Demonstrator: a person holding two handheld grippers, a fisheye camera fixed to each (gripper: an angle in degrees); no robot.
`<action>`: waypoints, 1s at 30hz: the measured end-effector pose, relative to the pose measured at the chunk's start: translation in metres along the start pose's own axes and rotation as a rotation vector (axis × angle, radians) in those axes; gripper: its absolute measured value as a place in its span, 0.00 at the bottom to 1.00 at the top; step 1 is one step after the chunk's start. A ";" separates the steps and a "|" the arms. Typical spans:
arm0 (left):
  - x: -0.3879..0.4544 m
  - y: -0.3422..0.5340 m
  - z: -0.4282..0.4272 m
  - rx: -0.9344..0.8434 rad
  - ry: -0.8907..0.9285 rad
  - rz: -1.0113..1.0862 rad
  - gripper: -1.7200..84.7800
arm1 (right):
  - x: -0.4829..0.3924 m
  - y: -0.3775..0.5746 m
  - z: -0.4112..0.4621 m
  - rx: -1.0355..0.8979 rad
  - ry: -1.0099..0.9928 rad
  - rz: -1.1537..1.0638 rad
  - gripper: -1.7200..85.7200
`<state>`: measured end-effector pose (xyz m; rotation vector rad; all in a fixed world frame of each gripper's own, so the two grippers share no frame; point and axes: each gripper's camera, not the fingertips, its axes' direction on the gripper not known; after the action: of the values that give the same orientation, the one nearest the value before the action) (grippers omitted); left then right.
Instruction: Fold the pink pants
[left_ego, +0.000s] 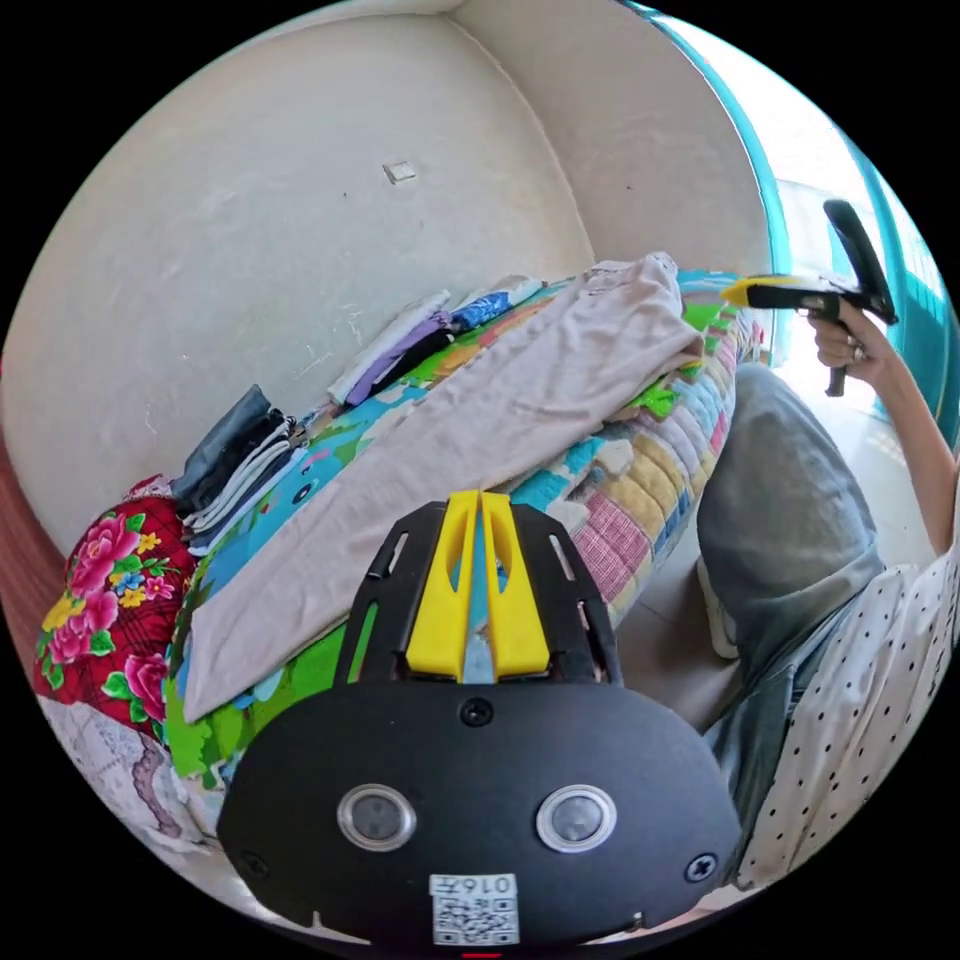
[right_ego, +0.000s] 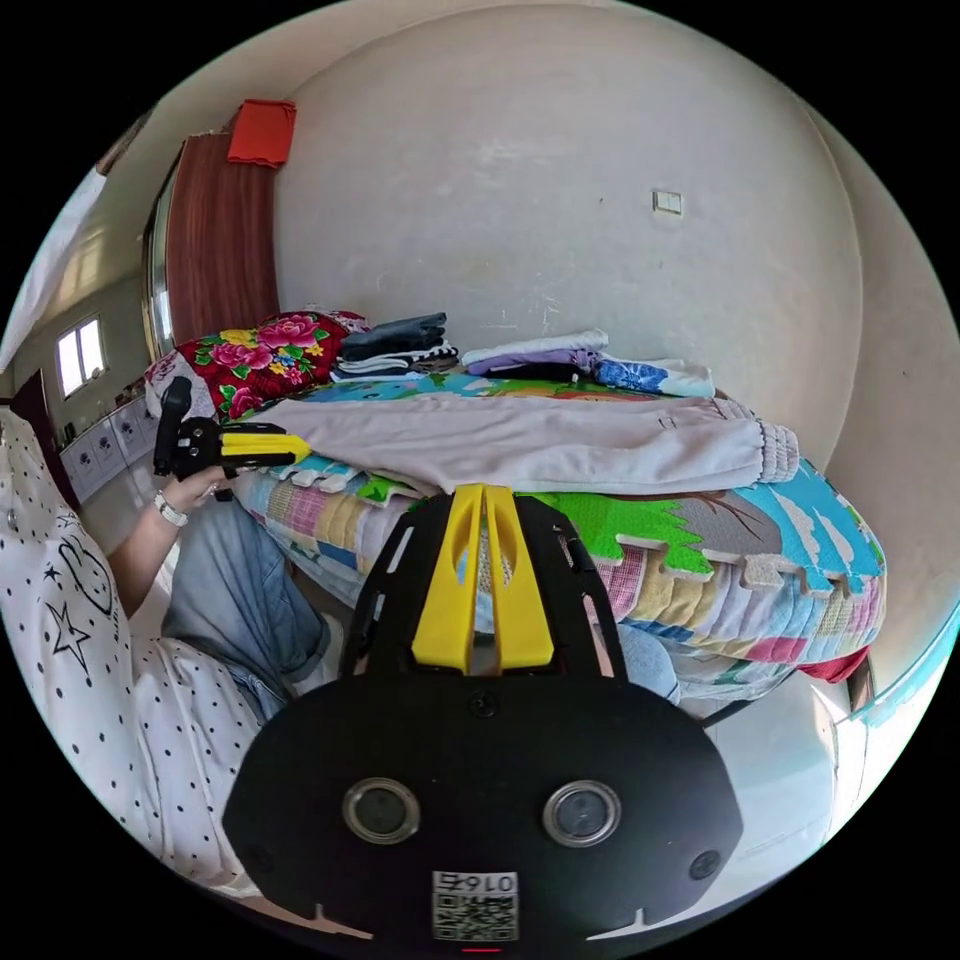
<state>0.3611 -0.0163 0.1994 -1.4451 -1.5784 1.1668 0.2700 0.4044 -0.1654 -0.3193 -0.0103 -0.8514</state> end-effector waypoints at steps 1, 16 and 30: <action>-0.011 -0.001 0.001 0.022 0.033 -0.046 0.01 | -0.002 -0.011 0.002 0.021 -0.016 -0.022 0.02; -0.127 0.036 0.075 -0.003 0.203 -0.241 0.01 | 0.040 -0.116 0.060 -0.147 -0.141 -0.097 0.02; -0.257 -0.098 0.327 -0.359 0.424 0.088 0.04 | 0.099 -0.413 0.270 -0.485 -0.298 -0.681 0.13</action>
<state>0.0616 -0.3208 0.1943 -1.8638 -1.4766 0.5795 0.0616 0.1534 0.2177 -0.9303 -0.2020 -1.4746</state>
